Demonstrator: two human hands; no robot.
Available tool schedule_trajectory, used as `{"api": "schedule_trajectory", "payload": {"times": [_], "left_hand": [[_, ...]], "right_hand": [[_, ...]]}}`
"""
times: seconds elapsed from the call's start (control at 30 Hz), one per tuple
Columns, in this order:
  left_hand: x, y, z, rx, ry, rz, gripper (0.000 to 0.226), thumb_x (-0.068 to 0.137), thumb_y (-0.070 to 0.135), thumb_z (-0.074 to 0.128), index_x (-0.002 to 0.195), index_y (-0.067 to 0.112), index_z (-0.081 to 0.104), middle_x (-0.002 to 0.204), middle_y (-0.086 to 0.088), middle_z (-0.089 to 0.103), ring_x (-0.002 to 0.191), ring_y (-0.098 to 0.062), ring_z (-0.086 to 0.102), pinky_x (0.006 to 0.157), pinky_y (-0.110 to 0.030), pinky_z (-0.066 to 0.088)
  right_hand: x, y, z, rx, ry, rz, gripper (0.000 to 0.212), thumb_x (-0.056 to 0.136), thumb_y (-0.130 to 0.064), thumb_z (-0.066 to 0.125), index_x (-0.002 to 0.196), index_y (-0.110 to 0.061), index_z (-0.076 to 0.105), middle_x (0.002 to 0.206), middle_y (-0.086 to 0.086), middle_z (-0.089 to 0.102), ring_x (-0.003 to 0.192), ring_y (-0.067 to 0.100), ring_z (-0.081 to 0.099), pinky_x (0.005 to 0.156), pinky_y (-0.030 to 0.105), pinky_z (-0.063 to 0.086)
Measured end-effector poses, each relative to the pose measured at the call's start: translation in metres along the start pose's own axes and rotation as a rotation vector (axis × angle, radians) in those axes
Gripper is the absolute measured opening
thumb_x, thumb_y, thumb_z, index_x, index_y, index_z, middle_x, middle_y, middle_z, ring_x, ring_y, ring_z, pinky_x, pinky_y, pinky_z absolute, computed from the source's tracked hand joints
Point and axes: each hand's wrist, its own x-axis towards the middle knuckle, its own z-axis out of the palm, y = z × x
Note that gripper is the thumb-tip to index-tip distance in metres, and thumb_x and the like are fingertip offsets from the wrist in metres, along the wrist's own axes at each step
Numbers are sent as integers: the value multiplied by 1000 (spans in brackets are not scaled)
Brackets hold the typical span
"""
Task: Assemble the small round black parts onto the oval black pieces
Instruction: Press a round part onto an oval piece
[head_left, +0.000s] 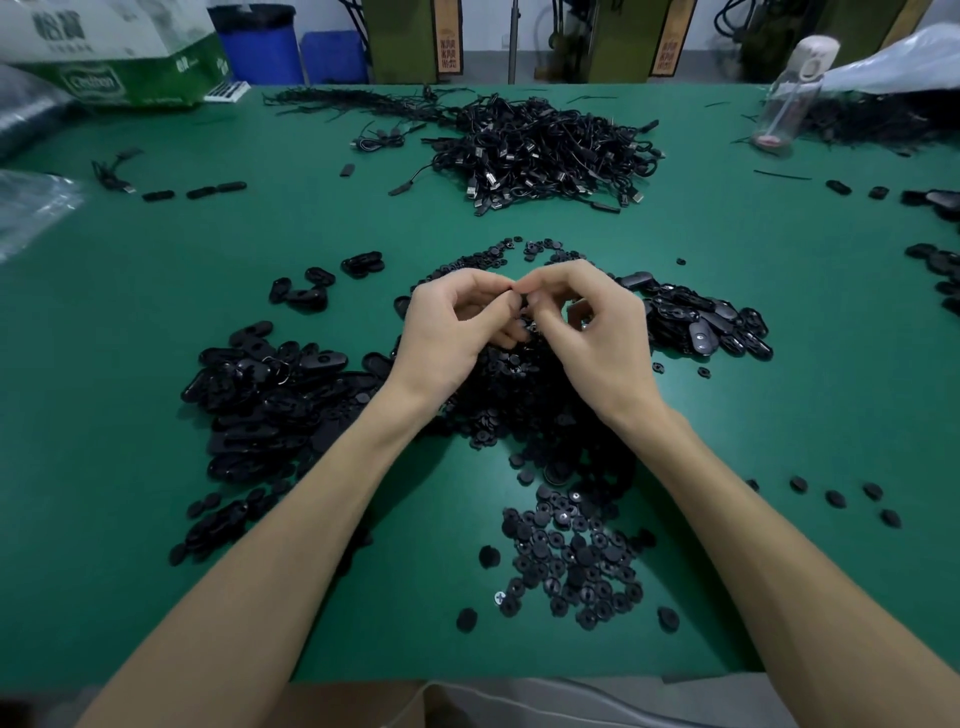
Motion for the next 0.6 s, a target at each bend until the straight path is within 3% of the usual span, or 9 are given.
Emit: {"api": "schedule_trajectory", "payload": {"times": [0.1, 0.2, 0.27, 0.3, 0.37, 0.47, 0.6], "left_hand": [[2, 6, -3, 193, 36, 5, 11, 100, 12, 67, 110, 8, 71, 99, -9, 75, 85, -19, 76, 78, -33, 62], [7, 11, -24, 749, 73, -95, 14, 104, 10, 58, 114, 9, 68, 121, -9, 65, 103, -19, 66, 96, -31, 53], [12, 16, -46, 1117, 50, -221, 13, 100, -3, 52, 95, 2, 63, 116, -20, 61, 94, -28, 58, 83, -38, 47], [12, 20, -56, 1261, 15, -287, 17, 96, -8, 49, 83, 2, 55, 106, -22, 60, 86, -31, 55, 75, -43, 43], [12, 28, -75, 1463, -83, -420, 21, 91, -9, 48, 76, 4, 45, 90, -18, 58, 75, -30, 52, 70, -43, 39], [14, 34, -97, 1588, -222, -577, 20, 95, 3, 58, 80, 7, 46, 80, -10, 51, 69, -26, 48, 67, -39, 39], [10, 31, -106, 1527, -160, -587, 15, 97, 17, 70, 99, 7, 60, 82, -8, 55, 77, -29, 56, 75, -41, 44]], "right_hand": [[5, 4, -4, -8, 36, 47, 18, 95, -3, 63, 100, -15, 76, 91, -6, 74, 81, 10, 67, 69, 20, 47], [12, 15, -17, -93, 171, 125, 19, 97, -3, 60, 100, -16, 73, 92, -10, 72, 79, -1, 64, 73, 14, 48], [18, 26, -29, -221, 255, 211, 20, 99, -6, 56, 104, -17, 71, 98, -5, 71, 86, -1, 63, 84, 16, 50], [19, 32, -34, -282, 266, 262, 19, 101, -10, 54, 109, -15, 71, 104, -1, 70, 92, 5, 63, 90, 23, 51], [20, 40, -39, -368, 242, 361, 23, 105, -17, 50, 118, -13, 68, 113, 5, 66, 102, 17, 62, 96, 36, 50], [18, 44, -35, -434, 163, 386, 29, 106, -21, 49, 131, -16, 63, 116, 7, 60, 97, 20, 59, 89, 35, 48], [16, 42, -31, -447, 137, 408, 34, 105, -17, 50, 138, -15, 58, 124, 9, 52, 96, 24, 60, 87, 38, 49]]}}
